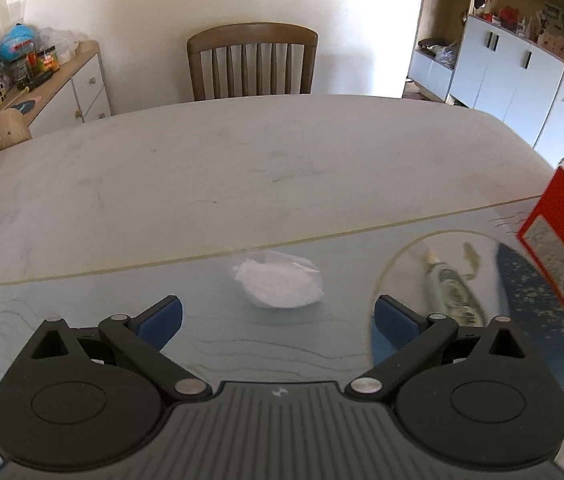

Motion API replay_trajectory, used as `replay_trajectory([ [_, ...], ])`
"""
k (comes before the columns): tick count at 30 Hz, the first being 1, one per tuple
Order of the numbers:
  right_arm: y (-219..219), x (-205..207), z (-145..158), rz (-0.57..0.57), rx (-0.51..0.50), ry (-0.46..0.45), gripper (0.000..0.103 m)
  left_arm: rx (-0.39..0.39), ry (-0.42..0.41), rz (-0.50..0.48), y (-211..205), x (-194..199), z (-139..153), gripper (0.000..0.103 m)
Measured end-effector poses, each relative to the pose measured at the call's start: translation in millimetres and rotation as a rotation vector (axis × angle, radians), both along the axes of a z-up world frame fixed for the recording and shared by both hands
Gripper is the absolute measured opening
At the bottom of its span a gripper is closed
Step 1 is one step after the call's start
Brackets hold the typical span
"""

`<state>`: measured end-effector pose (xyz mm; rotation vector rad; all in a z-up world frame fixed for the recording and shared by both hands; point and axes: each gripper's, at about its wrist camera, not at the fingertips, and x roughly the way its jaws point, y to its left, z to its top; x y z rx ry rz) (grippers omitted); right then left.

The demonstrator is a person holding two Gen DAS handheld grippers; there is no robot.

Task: Organize objects
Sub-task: 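Grasp the correction tape with the right gripper while the left grasps the pellet bag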

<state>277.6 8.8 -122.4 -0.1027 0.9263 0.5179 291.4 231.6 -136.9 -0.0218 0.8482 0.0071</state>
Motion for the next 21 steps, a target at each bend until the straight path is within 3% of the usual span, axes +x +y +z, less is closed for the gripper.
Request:
replay_trajectory([
  [21, 52, 44, -66, 0.014, -0.119, 0.087, 0.085, 0.005, 0.013, 0.008, -3, 39, -43, 0.103],
])
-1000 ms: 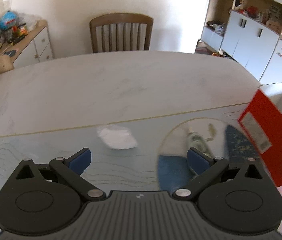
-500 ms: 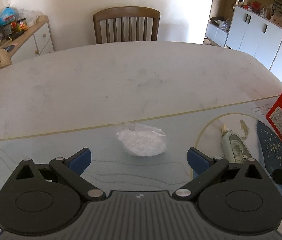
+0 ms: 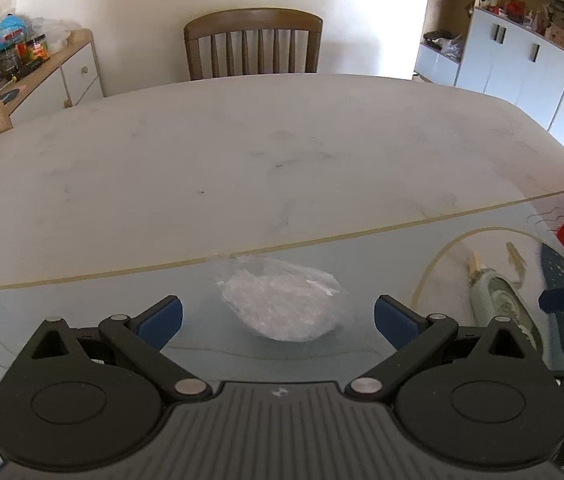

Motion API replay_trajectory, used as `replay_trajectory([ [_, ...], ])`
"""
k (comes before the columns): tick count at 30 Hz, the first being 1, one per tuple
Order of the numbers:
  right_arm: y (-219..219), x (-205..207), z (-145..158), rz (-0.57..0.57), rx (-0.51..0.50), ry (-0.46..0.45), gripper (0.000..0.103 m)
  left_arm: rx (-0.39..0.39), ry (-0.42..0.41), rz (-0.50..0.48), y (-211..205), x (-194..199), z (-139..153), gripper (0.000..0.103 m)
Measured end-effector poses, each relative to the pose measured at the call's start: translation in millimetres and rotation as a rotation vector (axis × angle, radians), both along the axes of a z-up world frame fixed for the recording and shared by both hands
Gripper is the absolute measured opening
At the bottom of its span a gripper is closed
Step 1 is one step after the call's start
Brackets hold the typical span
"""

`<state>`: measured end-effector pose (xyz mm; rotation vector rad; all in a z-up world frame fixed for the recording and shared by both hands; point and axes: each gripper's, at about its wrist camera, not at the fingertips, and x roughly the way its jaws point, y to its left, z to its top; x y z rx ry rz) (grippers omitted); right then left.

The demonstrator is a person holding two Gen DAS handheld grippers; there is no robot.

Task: Organize objects
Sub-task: 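Grasp the correction tape with the right gripper while the left grasps the pellet bag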

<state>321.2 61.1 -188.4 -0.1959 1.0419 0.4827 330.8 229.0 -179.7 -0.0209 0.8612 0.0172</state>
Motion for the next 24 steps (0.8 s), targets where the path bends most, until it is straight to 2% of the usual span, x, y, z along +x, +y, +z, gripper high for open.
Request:
replay_trajectory([
  [6, 6, -2, -4, -0.008, -0.018, -0.015, 0.081, 0.031, -0.016, 0.008, -2, -2, -5, 0.102],
  [11, 10, -4, -4, -0.012, -0.047, -0.041, 0.07, 0.039, -0.027, -0.006, -3, -3, -5, 0.095],
  [16, 10, -7, -2, -0.028, -0.041, -0.055, 0.052, 0.036, -0.04, -0.016, -6, -6, -2, 0.074],
  [17, 9, -7, -2, -0.027, -0.041, -0.055, 0.052, 0.036, -0.041, -0.02, -7, -6, -1, 0.072],
  [19, 9, -6, -2, -0.025, -0.041, -0.053, 0.052, 0.034, -0.042, -0.031, -9, -8, 0, 0.061],
  [21, 9, -6, -1, -0.024, -0.037, -0.048, 0.052, 0.044, -0.04, -0.04, -12, -8, 2, 0.059],
  [24, 6, -6, 1, -0.037, -0.009, -0.025, 0.052, 0.058, -0.03, -0.058, -16, -9, 6, 0.045],
])
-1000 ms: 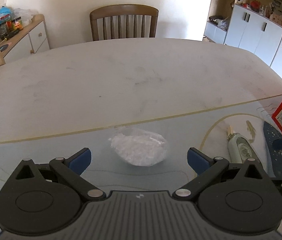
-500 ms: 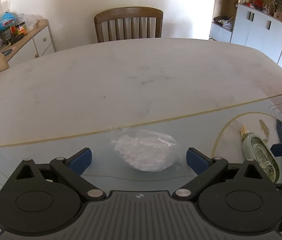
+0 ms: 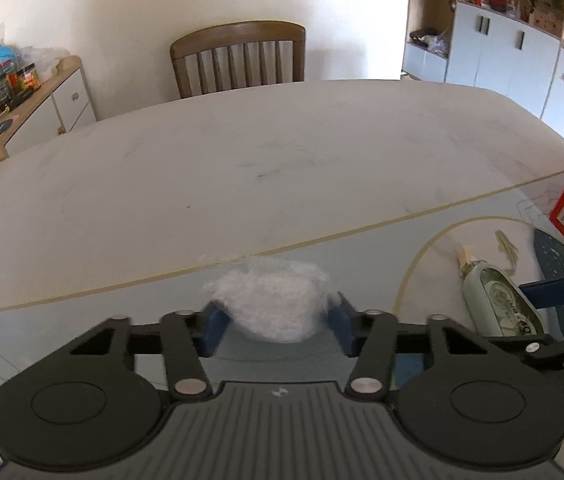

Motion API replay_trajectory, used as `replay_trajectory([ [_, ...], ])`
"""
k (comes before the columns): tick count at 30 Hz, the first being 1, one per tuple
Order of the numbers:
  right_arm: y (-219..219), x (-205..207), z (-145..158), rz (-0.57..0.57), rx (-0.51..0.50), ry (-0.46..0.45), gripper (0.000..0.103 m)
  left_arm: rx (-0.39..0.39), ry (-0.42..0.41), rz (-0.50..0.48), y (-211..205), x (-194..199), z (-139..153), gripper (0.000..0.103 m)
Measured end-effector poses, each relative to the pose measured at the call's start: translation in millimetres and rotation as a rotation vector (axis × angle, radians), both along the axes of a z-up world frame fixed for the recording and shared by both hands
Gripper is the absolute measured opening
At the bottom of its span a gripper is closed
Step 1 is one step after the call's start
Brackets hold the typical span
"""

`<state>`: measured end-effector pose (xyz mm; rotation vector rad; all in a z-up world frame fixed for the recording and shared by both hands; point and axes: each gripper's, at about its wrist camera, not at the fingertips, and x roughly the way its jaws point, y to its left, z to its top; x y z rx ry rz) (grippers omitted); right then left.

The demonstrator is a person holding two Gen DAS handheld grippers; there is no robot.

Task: Organize objects
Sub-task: 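Grasp the correction tape with the right gripper while the left grasps the pellet bag, then carry the correction tape and pellet bag into the shoebox and open both grippers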

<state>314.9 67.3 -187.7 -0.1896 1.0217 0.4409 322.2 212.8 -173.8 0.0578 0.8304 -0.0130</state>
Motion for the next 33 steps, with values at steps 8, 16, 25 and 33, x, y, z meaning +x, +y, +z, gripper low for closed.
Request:
replay_trajectory([
  [8, -18, -7, 12, -0.03, 0.059, 0.023, 0.051, 0.007, 0.026, -0.057, -18, -15, 12, 0.038],
  [16, -37, -34, 37, -0.026, 0.107, 0.009, 0.051, -0.018, 0.051, -0.11, -39, -40, 32, 0.038],
  [25, -62, -53, 70, -0.031, 0.175, -0.019, 0.051, -0.063, 0.067, -0.145, -62, -64, 63, 0.038],
  [33, -100, -69, 102, -0.041, 0.228, -0.066, 0.051, -0.095, 0.061, -0.158, -90, -80, 94, 0.038],
])
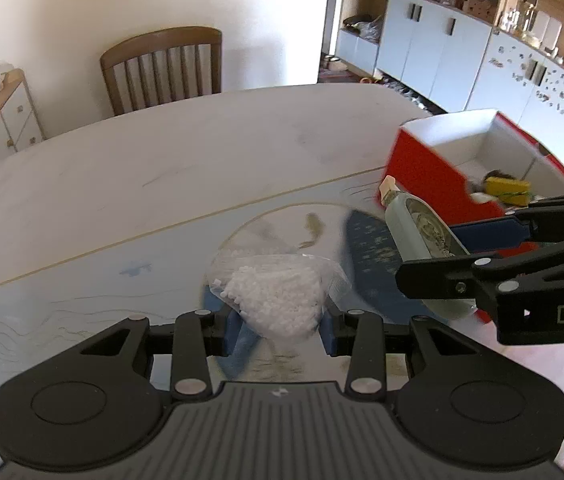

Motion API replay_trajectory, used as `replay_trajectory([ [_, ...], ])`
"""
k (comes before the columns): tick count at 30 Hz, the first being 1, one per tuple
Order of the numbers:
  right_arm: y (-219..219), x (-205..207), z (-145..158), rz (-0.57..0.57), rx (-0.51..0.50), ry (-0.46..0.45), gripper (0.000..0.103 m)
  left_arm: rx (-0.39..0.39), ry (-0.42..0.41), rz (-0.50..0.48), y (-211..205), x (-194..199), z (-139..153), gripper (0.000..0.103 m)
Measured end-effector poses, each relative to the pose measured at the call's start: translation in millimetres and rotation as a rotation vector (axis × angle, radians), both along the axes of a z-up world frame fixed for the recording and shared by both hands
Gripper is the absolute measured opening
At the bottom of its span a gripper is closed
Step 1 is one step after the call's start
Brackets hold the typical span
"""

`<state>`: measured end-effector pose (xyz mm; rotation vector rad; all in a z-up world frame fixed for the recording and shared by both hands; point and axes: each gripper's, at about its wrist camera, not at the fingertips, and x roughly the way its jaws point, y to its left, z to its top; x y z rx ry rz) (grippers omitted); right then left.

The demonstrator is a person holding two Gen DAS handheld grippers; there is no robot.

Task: Organize objects
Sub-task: 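Carry the correction tape and pellet bag into the shoebox and open both grippers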

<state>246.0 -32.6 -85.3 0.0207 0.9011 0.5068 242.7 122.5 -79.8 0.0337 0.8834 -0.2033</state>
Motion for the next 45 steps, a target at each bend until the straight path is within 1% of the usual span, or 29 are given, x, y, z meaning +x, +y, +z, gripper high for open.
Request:
replay_trajectory([
  [6, -40, -9, 16, -0.012, 0.017, -0.034, 0.052, 0.002, -0.019, -0.037, -37, -6, 17, 0.038],
  [11, -78, -11, 24, -0.03, 0.023, -0.052, 0.052, 0.009, -0.028, -0.065, -74, -5, 26, 0.038],
  [16, -116, -8, 25, -0.052, 0.018, -0.062, 0.052, 0.017, -0.034, -0.094, -111, 2, 30, 0.038],
  [22, -156, 0, 23, -0.07, 0.003, -0.068, 0.052, 0.025, -0.034, -0.116, -153, 12, 29, 0.038],
  [33, -216, 24, 16, -0.089, -0.024, -0.079, 0.052, 0.041, -0.034, -0.142, -215, 51, 31, 0.038],
  [41, -244, 43, 6, -0.105, -0.06, -0.084, 0.052, 0.066, 0.008, -0.163, -251, 85, 19, 0.038],
  [45, -256, 56, 0, -0.096, -0.085, -0.079, 0.052, 0.056, 0.03, -0.167, -262, 101, 11, 0.038],
])
